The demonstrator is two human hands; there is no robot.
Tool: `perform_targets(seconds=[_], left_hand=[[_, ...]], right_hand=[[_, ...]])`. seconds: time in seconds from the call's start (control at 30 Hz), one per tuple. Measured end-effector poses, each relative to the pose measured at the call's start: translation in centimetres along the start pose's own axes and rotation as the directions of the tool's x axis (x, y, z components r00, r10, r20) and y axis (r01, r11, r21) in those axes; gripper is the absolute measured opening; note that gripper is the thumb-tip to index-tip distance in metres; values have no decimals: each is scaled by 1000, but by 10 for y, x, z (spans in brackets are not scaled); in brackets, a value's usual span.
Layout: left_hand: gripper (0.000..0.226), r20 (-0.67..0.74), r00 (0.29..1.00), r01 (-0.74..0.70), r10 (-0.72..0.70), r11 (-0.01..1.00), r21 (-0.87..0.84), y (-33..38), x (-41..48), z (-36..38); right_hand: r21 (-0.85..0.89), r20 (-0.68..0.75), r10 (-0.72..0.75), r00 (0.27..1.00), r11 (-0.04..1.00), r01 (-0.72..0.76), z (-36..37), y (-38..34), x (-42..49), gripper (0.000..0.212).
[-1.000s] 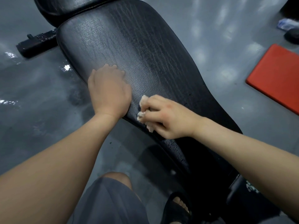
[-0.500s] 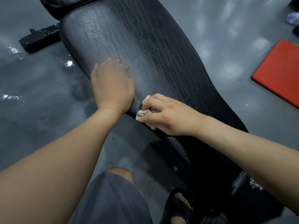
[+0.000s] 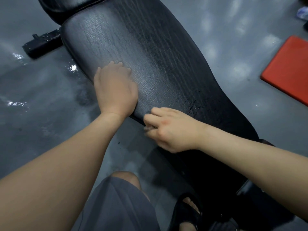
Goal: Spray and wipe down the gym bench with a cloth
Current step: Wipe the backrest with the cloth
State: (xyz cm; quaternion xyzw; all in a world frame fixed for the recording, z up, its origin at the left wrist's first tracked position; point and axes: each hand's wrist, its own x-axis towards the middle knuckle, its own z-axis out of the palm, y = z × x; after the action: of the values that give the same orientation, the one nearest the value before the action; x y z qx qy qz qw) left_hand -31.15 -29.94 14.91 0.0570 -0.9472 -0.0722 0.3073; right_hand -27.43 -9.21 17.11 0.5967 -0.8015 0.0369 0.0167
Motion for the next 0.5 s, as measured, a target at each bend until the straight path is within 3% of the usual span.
perform_targets(seconds=[0.1, 0.27, 0.4, 0.5], left_hand=[[28, 1, 1000, -10, 10, 1000, -3, 0, 1, 1], [29, 2, 1000, 0, 0, 1000, -2, -4, 2, 1], [30, 22, 1000, -11, 10, 1000, 16, -4, 0, 0], [32, 60, 998, 3, -5, 1000, 28, -1, 1, -1]], right_hand=[[-2, 150, -86, 985, 996, 87, -2, 2, -13, 16], [-57, 34, 26, 999, 998, -25, -2, 0, -6, 37], [18, 131, -55, 990, 998, 53, -5, 6, -18, 27], [106, 108, -33, 994, 994, 21, -9, 22, -25, 29]])
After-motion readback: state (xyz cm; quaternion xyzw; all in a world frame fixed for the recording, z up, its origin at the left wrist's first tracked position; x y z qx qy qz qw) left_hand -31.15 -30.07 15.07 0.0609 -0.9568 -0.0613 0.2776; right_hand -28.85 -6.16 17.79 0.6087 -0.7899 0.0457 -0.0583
